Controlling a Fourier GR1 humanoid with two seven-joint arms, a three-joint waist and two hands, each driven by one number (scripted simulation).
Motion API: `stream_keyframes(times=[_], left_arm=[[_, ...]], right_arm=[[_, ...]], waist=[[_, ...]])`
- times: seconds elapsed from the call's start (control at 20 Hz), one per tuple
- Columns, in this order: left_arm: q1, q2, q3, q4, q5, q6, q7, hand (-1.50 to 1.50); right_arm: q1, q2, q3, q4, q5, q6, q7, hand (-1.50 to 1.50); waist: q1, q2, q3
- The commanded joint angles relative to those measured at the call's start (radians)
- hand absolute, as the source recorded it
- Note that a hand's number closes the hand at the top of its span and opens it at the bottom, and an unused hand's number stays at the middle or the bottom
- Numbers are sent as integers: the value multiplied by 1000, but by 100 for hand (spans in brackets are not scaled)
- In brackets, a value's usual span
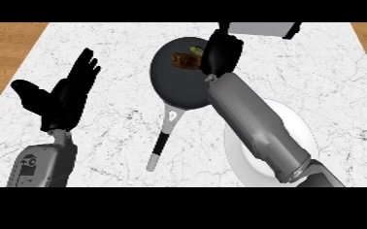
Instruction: Pick the sweet potato from the plate and place it in the pan
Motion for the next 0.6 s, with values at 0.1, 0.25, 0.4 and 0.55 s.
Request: stream_keyframes(times=[0.1, 0.25, 0.4, 0.55], left_arm=[[15, 3, -1, -36, 15, -10, 23, 0], [20, -9, -8, 3, 4, -12, -13, 0], [-21, -8, 2, -5, -6, 19, 15, 0], [2, -3, 5, -17, -5, 13, 9, 0]], right_arm=[[39, 9, -123, 89, -114, -179, 127, -150], [38, 9, -109, 102, -218, -220, 62, -150], [57, 9, -111, 140, -277, -303, -65, -150], [103, 9, -61, 79, -280, -444, -78, -150]], waist=[[10, 1, 2], [15, 4, 1], [-10, -2, 1], [-19, -10, 2]])
